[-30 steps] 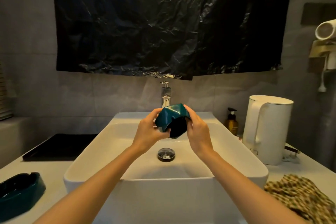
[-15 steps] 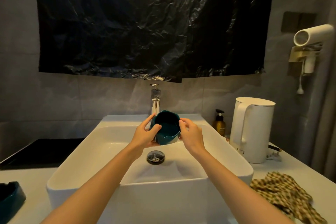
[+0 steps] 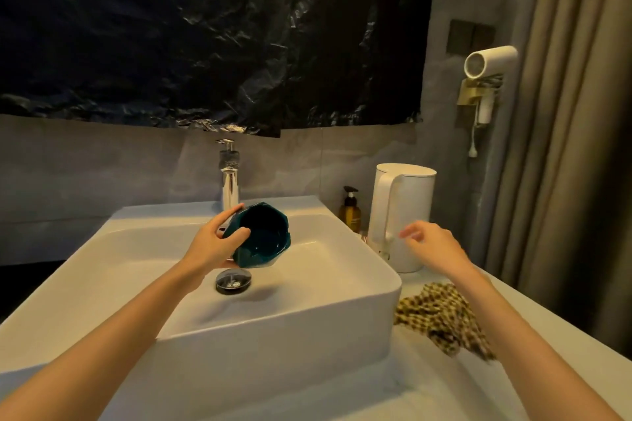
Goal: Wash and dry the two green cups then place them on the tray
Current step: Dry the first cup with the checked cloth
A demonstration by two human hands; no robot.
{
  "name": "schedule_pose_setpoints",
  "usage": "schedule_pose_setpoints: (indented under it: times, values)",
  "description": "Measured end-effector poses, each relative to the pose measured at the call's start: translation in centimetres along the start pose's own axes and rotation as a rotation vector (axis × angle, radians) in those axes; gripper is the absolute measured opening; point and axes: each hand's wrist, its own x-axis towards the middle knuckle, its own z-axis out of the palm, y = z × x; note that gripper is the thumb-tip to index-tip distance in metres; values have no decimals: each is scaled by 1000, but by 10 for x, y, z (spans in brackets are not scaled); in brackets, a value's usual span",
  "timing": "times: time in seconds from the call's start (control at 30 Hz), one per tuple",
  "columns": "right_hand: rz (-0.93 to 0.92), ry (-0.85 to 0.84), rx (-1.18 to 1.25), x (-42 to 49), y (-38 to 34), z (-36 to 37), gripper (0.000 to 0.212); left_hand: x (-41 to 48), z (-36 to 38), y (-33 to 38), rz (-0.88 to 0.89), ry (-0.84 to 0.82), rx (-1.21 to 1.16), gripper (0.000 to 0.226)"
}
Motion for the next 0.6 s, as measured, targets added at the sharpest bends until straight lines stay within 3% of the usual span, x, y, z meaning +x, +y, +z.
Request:
schedule_pose_setpoints:
  times: [0.07, 0.2, 0.27, 0.43, 0.6]
  values:
    - [86, -165, -179, -2, 33, 4, 21, -2, 2, 1, 3, -25, 14, 49]
    - [202, -402, -475, -11, 87, 27, 52, -5, 3, 1, -2, -50, 43, 49]
    - [213, -353, -486, -13, 107, 39, 53, -5, 3, 0, -9, -54, 54, 49]
    - [173, -138, -472, -18, 113, 48, 7, -5, 3, -1, -21, -55, 62, 50]
    - [-22, 210, -233, -14, 53, 31, 11, -4, 1, 0, -26, -17, 33, 49]
